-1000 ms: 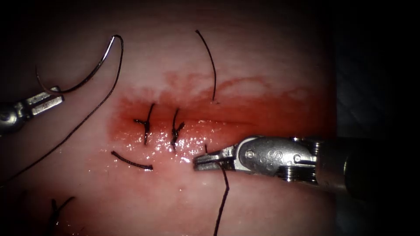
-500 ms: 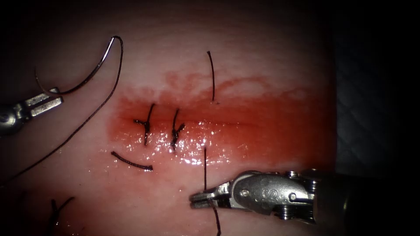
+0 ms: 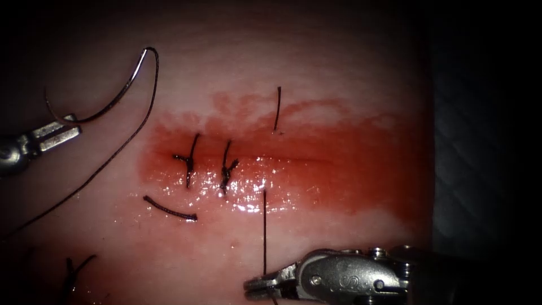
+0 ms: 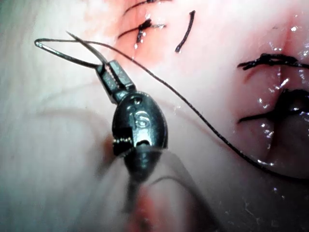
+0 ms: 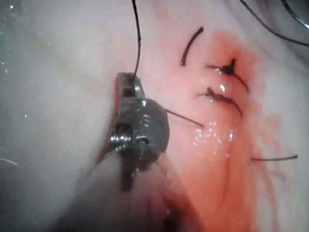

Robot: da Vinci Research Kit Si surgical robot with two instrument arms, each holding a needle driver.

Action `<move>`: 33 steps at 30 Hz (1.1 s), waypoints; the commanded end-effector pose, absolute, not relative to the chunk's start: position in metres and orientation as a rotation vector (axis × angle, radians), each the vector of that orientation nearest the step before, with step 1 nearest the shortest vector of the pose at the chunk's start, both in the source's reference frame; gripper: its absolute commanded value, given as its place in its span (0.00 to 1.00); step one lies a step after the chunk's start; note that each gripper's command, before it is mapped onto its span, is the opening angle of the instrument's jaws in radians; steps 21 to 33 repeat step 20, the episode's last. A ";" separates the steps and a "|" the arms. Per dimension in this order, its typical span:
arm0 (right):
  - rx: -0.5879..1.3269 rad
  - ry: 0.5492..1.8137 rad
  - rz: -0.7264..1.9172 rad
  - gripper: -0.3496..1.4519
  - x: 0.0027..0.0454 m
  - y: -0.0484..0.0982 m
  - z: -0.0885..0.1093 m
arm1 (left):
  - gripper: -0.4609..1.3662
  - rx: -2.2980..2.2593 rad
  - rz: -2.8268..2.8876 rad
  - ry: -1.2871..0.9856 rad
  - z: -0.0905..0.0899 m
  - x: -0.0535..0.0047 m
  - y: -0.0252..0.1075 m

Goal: Wound Closure
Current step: Pull the suture through the tissue with the right needle driver until a short bit remains atop the cut

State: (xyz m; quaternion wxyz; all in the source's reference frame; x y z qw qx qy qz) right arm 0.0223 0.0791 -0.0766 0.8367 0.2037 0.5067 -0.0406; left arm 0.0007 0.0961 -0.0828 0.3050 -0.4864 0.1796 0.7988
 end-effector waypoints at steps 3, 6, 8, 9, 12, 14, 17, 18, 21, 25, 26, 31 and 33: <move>0.430 1.073 -0.084 0.00 0.0224 0.079 -0.077 | 0.06 -1.291 2.123 0.468 -0.083 0.0006 0.096; 0.431 1.073 -0.085 0.00 0.0224 0.079 -0.077 | 0.06 -1.291 2.123 0.467 -0.083 0.0006 0.096; 0.431 1.073 -0.083 0.00 0.0224 0.079 -0.077 | 0.06 -1.291 2.123 0.467 -0.083 0.0006 0.096; 0.431 1.073 -0.082 0.00 0.0225 0.079 -0.077 | 0.06 -1.291 2.123 0.467 -0.083 0.0005 0.096; 0.430 1.076 -0.080 0.00 0.0226 0.079 -0.077 | 0.06 -1.293 2.123 0.465 -0.083 0.0005 0.096; 0.430 1.076 -0.080 0.00 0.0227 0.079 -0.077 | 0.06 -1.293 2.123 0.465 -0.083 0.0005 0.096; 0.430 1.076 -0.080 0.00 0.0226 0.079 -0.077 | 0.06 -1.293 2.123 0.465 -0.083 0.0005 0.096; 0.430 1.076 -0.080 0.00 0.0226 0.079 -0.077 | 0.06 -1.293 2.123 0.465 -0.083 0.0005 0.096; 0.430 1.076 -0.080 0.00 0.0226 0.079 -0.077 | 0.06 -1.293 2.123 0.465 -0.083 0.0005 0.096; 0.430 1.076 -0.080 0.00 0.0226 0.079 -0.077 | 0.06 -1.293 2.123 0.465 -0.083 0.0005 0.096; 0.430 1.076 -0.080 0.00 0.0226 0.079 -0.077 | 0.06 -1.293 2.123 0.465 -0.083 0.0005 0.096; 0.430 1.076 -0.080 0.00 0.0226 0.079 -0.077 | 0.06 -1.293 2.123 0.465 -0.083 0.0005 0.096; 0.430 1.076 -0.080 0.00 0.0226 0.079 -0.077 | 0.06 -1.293 2.123 0.465 -0.083 0.0005 0.096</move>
